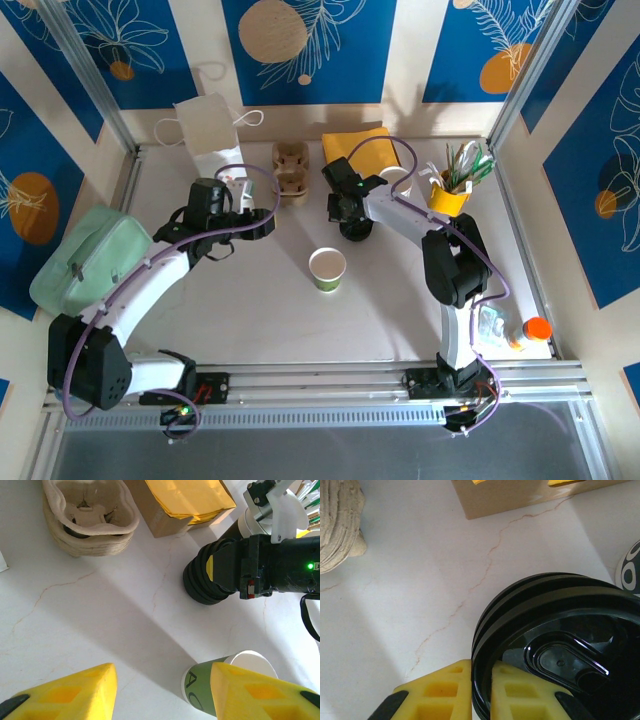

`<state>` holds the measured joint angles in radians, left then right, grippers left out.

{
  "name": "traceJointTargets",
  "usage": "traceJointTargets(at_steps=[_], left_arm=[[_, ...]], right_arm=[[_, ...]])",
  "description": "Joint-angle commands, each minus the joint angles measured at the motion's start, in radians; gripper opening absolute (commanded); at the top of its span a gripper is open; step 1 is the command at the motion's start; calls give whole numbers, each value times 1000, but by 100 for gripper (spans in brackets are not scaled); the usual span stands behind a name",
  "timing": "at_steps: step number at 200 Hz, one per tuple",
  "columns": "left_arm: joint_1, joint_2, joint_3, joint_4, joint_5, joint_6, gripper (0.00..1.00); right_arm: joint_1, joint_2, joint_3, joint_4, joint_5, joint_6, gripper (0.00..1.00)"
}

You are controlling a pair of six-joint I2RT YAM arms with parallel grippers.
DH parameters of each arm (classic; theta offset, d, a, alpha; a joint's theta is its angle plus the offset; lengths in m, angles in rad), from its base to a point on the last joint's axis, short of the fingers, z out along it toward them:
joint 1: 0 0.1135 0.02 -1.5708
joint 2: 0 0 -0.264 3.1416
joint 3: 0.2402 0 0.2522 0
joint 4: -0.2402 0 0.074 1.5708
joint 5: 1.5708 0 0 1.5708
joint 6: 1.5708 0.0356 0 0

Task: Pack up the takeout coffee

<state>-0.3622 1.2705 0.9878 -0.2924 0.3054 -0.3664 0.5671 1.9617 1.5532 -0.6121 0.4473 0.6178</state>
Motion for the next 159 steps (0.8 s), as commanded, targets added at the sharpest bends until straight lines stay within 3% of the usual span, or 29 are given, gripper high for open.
traceJointTargets(at_steps=[1, 159], left_arm=[[8, -16, -9, 1, -3, -5, 52], [8, -16, -17, 3, 1, -10, 52]], right_arm=[[-6, -13, 21, 3, -28, -4, 13], [-55, -120, -74, 73, -173, -25, 10]])
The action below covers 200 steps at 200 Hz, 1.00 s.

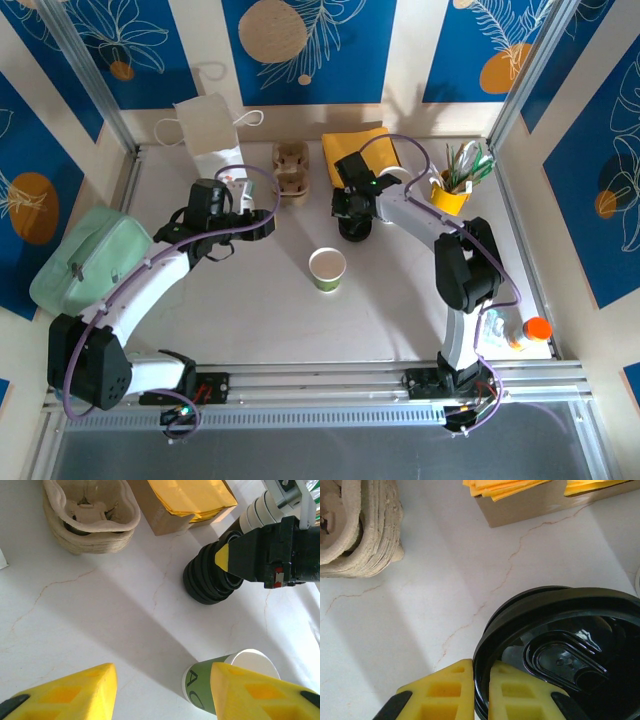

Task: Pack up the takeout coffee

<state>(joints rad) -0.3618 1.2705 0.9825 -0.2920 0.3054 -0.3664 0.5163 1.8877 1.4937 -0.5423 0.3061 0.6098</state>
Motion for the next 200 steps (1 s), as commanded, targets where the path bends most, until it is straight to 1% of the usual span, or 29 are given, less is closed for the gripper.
traceJointTargets(at_steps=[1, 46, 77, 100, 125, 138, 155, 183, 200], left_arm=[[7, -16, -11, 2, 0, -10, 52], [7, -32, -9, 8, 17, -16, 53], [6, -57, -27, 51, 51, -13, 53], [-8, -82, -48, 116, 102, -8, 53], [-90, -109, -81, 228, 103, 14, 56], [-144, -107, -94, 287, 84, 34, 58], [-191, -89, -114, 376, 82, 46, 59], [-263, -68, -146, 500, 42, 91, 66], [-292, -48, -158, 562, 43, 114, 67]], right_arm=[[-4, -46, -15, 4, -32, -18, 10], [0, -106, 0, -27, -56, -34, 9], [8, -185, 4, -45, -117, -10, 9], [11, -246, 2, -64, -172, 40, 9], [14, -309, -13, -55, -268, 121, 9], [16, -342, -30, -29, -322, 169, 9], [20, -380, -52, 8, -390, 227, 8], [31, -428, -97, 72, -464, 306, 8], [39, -449, -121, 104, -493, 339, 8]])
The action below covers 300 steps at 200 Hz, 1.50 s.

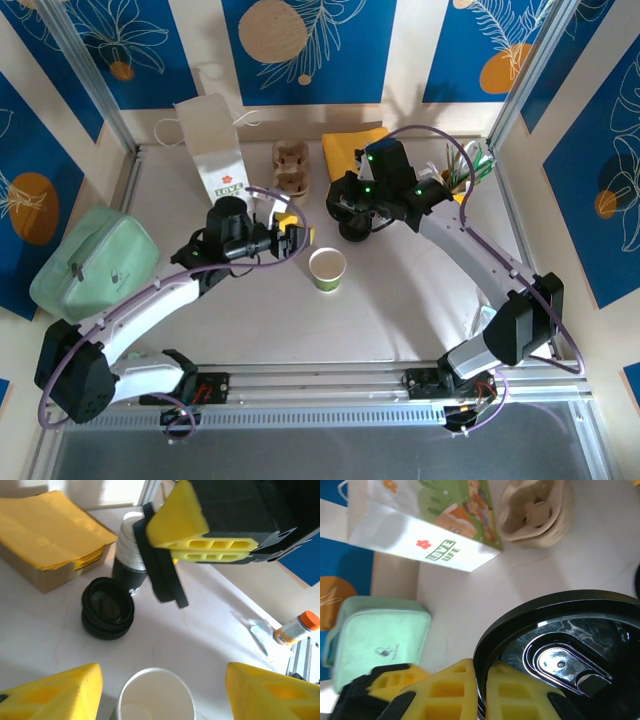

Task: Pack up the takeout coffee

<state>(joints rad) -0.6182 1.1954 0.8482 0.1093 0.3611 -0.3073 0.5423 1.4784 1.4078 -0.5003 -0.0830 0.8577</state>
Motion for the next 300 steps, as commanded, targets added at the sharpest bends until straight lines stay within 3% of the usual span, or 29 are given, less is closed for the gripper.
traceJointTargets(at_steps=[1, 61, 107, 170, 186, 223, 248, 300], left_arm=[[-36, 29, -25, 164, -14, 55, 67], [-73, 122, -34, 297, -26, 56, 63], [-73, 150, -28, 349, -45, 34, 48], [-71, 135, -31, 326, -44, 33, 20], [-71, 133, -31, 323, -38, 22, 17], [-60, 120, -29, 322, 6, -39, 15], [-29, 116, -26, 311, 49, -85, 14], [80, 99, -6, 245, 200, -240, 13]], right_arm=[[14, -41, -36, 63, -106, 93, 8], [50, -59, -63, 113, -150, 143, 7], [60, -63, -79, 140, -169, 167, 7], [64, -67, -78, 138, -160, 161, 10], [64, -70, -75, 137, -156, 156, 12], [54, -74, -34, 79, -149, 103, 27], [33, -104, -17, 57, -129, 73, 42], [-25, -216, -21, 63, -84, -84, 56]])
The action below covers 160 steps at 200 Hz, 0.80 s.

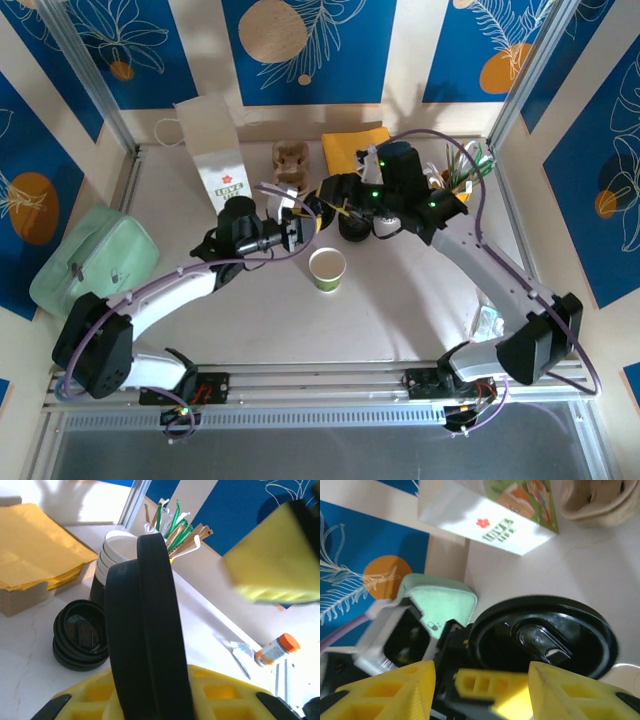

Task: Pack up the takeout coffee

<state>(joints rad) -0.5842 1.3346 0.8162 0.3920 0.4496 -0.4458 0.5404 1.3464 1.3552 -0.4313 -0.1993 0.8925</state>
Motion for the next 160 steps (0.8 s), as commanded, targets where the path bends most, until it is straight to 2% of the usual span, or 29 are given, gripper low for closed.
traceJointTargets(at_steps=[1, 25, 47, 78, 94, 131, 145, 160], left_arm=[[48, -41, 27, -40, 115, -103, 13], [113, -53, 43, -102, 200, -224, 13], [180, -54, 35, -48, 319, -366, 14], [218, -77, 38, -89, 356, -484, 14], [227, -84, 36, -87, 374, -553, 14], [228, -118, 37, -92, 405, -673, 14], [228, -135, 35, -106, 402, -713, 14], [228, -148, 29, -110, 404, -764, 14]], right_arm=[[-24, -87, 31, -4, 33, -125, 56], [-33, -172, -40, 57, 132, -267, 57], [-30, -264, -179, 220, 158, -425, 59], [-8, -341, -357, 420, 157, -672, 56], [13, -351, -405, 454, 182, -816, 54], [80, -343, -484, 434, 107, -1274, 40], [118, -345, -528, 494, 183, -1357, 40], [133, -348, -569, 544, 171, -1436, 41]])
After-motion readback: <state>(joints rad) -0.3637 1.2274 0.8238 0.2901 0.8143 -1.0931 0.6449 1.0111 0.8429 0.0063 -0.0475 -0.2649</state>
